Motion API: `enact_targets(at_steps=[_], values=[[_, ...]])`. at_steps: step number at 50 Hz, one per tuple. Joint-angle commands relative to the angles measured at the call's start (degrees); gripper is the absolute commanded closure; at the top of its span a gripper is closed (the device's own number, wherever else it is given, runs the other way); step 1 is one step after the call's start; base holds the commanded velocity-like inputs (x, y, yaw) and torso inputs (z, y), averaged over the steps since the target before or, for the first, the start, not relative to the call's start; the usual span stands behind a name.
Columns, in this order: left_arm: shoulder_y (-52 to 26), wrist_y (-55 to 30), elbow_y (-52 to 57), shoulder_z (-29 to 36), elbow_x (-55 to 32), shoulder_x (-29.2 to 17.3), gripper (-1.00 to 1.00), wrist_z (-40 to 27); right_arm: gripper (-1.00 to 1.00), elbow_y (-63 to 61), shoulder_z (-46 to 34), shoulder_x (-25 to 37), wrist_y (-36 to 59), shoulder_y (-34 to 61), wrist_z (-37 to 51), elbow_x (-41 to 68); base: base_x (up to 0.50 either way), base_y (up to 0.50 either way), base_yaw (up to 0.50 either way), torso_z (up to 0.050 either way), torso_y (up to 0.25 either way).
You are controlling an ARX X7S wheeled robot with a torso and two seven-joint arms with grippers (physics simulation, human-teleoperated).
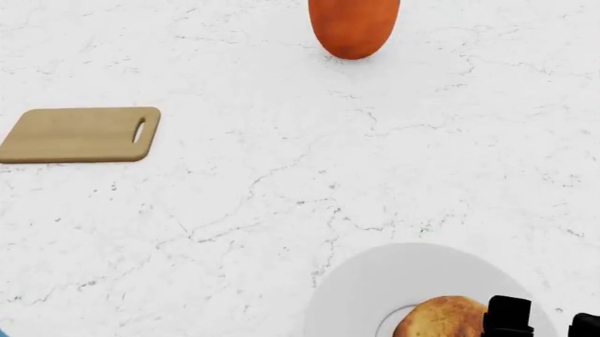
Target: Place all breads on the cutting board.
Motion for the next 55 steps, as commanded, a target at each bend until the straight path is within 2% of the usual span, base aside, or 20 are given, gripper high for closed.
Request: enact_targets(at_steps=[1, 13, 42, 43, 50, 55], values=[[0.26, 0.09, 0.09, 0.02, 0.19, -0.05, -1.0, 0.1, -1.0, 0.17, 0.01, -0.6, -0.31, -1.26, -2.07, -1.26, 0.0, 0.0, 0.0, 0.0, 0.0], [0.29, -0.21, 0.04, 0.62, 0.36, 0.5, -1.0, -0.17, -1.0, -0.77, 1.24, 0.56, -3.11, -7.18, -4.62, -4.03, 0.0, 0.0, 0.0, 0.0, 0.0], [1.42, -0.27, 0.22, 0.82, 1.56, 0.72, -1.0, 0.41, -1.0, -0.22, -0.69, -2.14, -1.65, -5.94, -6.48, -5.42, 0.0, 0.0, 0.0, 0.0, 0.0], [1.57, -0.26, 0.17, 0.8, 1.71, 0.68, -1.0, 0.51, 1.0, -0.33, -0.65, -2.1, -1.71, -6.04, -6.41, -5.31, 0.0, 0.0, 0.0, 0.0, 0.0], [1.35, -0.25, 0.23, 0.91, 1.53, 0.85, -1.0, 0.27, 1.0, -1.2, -0.04, -0.93, -0.82, -3.81, -5.03, -2.28, 0.0, 0.0, 0.0, 0.0, 0.0], [1.29, -0.25, 0.2, 0.79, 1.45, 0.57, -1.0, 0.39, 1.0, -1.2, 0.7, 0.87, 1.52, 4.1, -1.82, 3.62, 0.0, 0.0, 0.0, 0.0, 0.0]])
